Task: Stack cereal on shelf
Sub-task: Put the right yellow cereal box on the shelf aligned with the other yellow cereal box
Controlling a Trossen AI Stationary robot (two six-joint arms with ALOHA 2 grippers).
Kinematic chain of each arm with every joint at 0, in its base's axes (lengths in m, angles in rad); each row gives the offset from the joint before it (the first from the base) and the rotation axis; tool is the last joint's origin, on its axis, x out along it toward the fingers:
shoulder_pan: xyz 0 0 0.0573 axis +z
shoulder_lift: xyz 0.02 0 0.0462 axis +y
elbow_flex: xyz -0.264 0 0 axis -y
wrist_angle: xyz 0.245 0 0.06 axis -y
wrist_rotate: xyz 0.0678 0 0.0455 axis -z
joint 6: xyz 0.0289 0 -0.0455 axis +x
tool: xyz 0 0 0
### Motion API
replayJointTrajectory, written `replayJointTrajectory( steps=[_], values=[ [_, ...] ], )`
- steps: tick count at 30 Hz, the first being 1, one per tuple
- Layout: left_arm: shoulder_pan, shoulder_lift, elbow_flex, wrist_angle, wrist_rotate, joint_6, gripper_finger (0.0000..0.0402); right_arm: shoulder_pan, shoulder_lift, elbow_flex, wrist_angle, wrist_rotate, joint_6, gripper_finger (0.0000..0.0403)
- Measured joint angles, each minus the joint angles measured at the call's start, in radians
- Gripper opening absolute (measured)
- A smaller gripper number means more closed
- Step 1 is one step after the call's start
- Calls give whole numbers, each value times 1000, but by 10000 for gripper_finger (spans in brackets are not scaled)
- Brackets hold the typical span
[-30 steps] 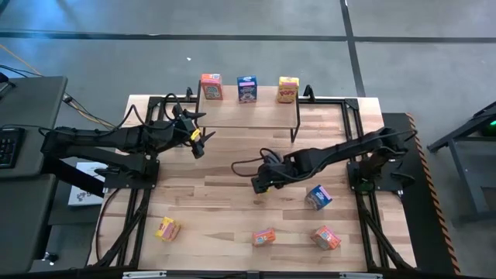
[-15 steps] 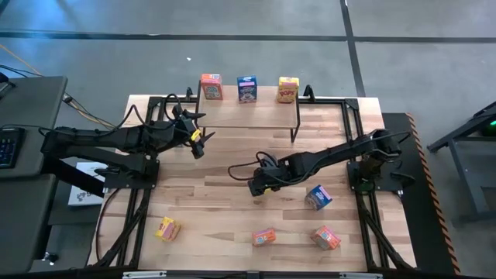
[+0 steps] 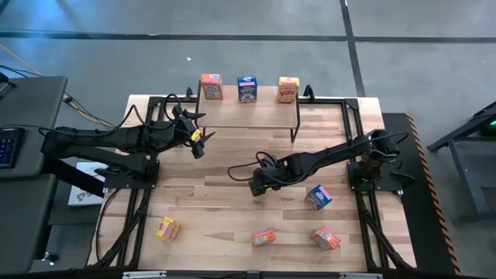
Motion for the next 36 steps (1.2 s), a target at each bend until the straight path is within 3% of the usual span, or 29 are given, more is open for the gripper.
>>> replayJointTrajectory(
  steps=[25,36],
  values=[
    [0,0,0,0,0,0,330,0,0,0,2,-14,-78,167],
    [0,0,0,0,0,0,330,-8,0,17,-28,-30,-217,150]
  ],
)
